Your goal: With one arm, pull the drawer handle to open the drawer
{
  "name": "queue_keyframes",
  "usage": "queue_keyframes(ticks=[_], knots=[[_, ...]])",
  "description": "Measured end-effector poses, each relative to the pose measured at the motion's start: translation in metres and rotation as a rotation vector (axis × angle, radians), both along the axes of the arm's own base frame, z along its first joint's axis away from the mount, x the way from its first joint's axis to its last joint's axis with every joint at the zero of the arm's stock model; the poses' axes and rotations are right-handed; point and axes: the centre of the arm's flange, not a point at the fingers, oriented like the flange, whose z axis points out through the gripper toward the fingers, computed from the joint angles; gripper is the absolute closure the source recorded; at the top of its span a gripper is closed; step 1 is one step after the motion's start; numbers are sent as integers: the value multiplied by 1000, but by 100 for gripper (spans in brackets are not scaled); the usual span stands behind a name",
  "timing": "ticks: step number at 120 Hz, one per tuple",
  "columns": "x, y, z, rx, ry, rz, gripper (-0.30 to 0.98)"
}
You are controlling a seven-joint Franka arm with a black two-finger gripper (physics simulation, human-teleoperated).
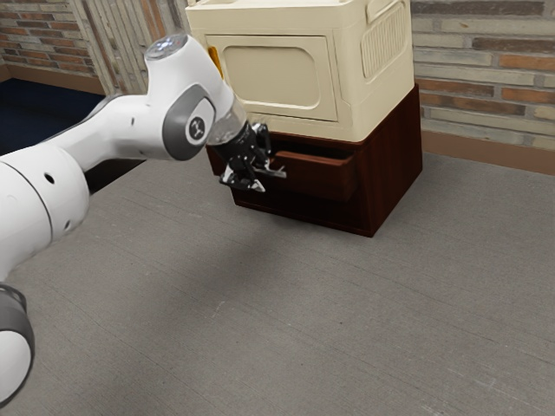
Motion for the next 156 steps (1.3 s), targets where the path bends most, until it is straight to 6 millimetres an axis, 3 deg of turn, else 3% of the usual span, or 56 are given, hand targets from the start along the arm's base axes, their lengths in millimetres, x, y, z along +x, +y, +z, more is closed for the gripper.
queue_keyframes(ticks=[51,156], knots=[[-19,-2,12,-13,2,6,68],[-64,-9,18,-25,39,11,72]])
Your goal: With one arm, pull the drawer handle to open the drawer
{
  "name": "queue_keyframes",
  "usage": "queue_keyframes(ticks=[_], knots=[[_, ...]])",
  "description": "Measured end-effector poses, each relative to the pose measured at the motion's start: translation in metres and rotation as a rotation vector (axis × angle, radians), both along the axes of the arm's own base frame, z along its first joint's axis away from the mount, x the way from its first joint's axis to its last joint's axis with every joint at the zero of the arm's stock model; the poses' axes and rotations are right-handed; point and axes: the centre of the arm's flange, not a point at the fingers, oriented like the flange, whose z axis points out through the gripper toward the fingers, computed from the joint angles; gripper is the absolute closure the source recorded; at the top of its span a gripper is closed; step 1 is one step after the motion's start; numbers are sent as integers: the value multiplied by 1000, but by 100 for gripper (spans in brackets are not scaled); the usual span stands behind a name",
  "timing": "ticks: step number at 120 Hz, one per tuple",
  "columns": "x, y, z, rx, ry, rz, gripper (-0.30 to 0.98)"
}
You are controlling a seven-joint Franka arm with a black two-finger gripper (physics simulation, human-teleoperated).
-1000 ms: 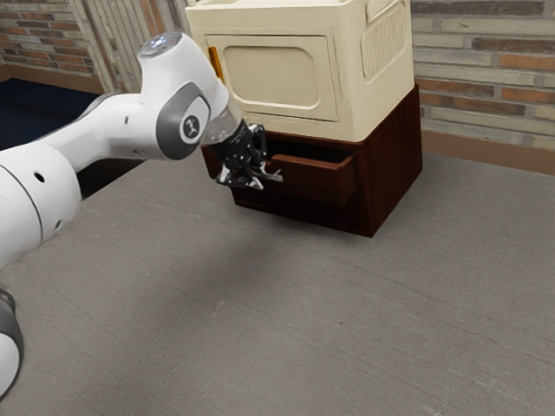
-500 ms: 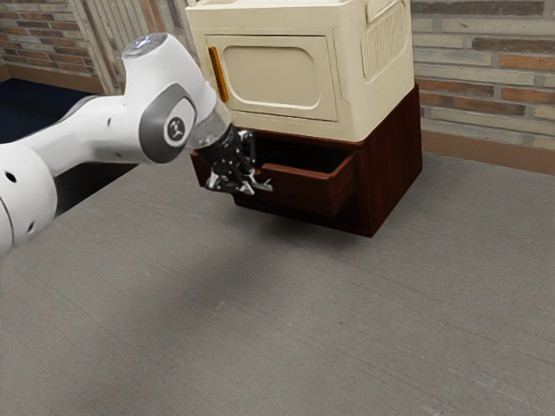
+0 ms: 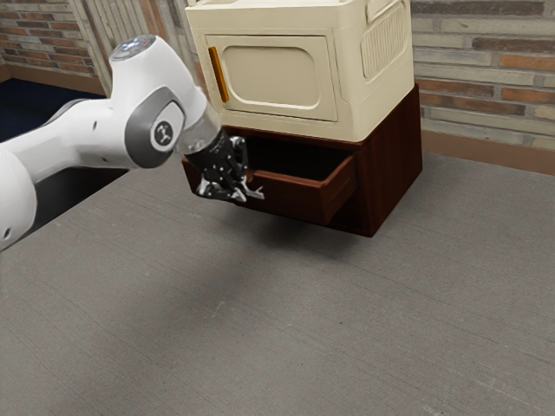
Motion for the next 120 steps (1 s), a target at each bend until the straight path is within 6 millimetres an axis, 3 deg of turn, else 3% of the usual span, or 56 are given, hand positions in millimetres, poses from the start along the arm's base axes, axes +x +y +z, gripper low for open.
queue_keyframes(ticks=[120], knots=[[-60,-8,5,-8,34,5,70]])
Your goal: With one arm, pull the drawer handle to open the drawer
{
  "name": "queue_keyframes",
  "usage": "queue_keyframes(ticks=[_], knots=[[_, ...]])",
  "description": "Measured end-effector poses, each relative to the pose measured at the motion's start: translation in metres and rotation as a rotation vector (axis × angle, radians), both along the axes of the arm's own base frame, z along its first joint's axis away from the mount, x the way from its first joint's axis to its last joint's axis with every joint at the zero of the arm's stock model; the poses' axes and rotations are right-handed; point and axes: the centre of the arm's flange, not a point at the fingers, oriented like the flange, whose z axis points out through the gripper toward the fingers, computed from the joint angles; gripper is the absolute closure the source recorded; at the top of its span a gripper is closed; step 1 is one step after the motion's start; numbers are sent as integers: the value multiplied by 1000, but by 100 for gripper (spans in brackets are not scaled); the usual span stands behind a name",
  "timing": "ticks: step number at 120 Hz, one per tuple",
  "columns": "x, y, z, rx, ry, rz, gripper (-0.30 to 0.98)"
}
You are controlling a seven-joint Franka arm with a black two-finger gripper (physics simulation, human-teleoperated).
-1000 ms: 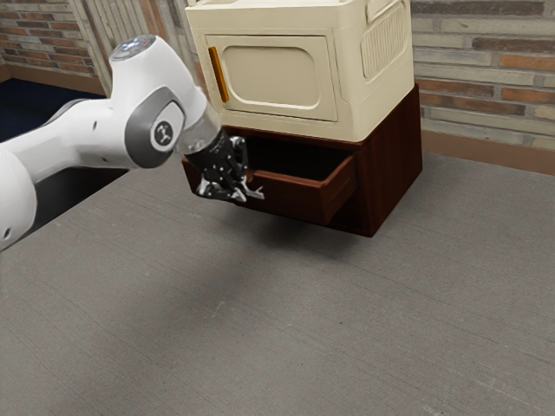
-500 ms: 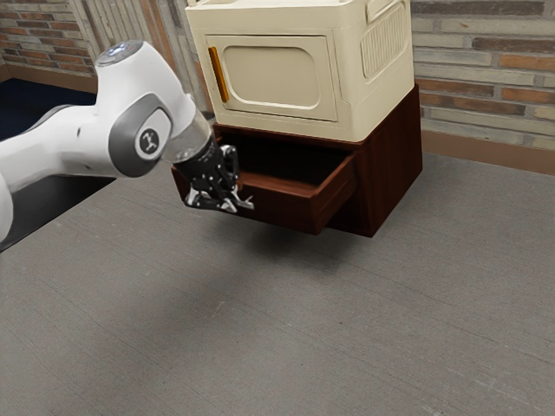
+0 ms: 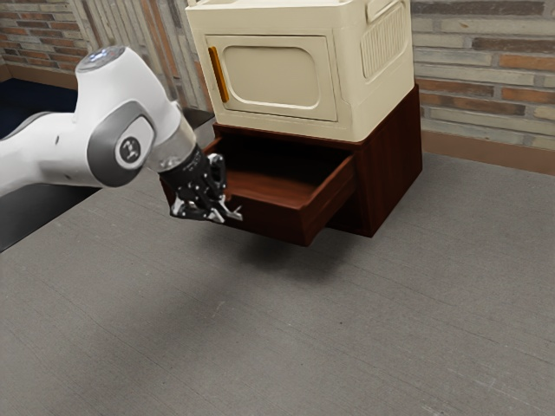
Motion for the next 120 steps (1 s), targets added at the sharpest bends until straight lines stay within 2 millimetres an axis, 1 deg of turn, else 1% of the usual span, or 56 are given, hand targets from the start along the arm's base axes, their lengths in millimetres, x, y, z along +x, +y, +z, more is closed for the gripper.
queue_keyframes(ticks=[72,90,100,110,115,120], knots=[[-33,-4,2,-7,3,6,70],[-38,-1,1,-9,5,14,70],[-41,11,1,-3,3,34,66],[-41,13,2,4,1,36,62],[-43,12,7,10,-8,32,60],[-47,9,17,23,-24,25,58]])
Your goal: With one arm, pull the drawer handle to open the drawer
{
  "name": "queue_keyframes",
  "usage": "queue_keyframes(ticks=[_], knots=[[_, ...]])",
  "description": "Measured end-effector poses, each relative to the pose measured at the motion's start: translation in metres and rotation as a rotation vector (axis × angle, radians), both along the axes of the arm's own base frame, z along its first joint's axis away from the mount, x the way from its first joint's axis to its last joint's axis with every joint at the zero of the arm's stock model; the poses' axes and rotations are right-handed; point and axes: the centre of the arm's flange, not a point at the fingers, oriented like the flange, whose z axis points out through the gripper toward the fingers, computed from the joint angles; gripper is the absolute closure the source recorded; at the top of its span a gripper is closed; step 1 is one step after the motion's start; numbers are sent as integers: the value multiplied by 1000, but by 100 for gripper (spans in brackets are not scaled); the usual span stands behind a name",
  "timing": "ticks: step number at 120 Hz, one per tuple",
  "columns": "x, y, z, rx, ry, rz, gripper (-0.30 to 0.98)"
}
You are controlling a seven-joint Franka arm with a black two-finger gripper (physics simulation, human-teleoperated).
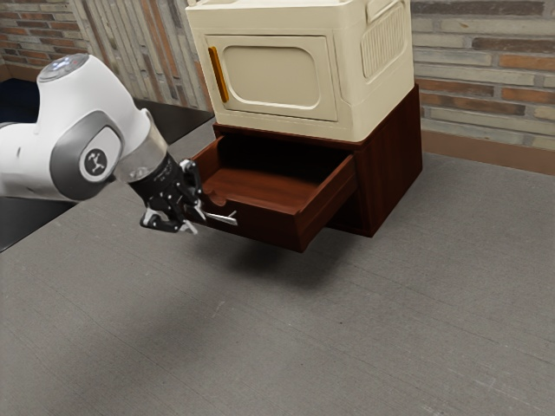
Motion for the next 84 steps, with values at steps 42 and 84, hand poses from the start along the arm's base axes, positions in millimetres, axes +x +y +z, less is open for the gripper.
queue_keyframes(ticks=[42,84], knots=[[-28,-65,170,41,-111,-112,17],[-60,-112,133,-45,212,-173,3]])
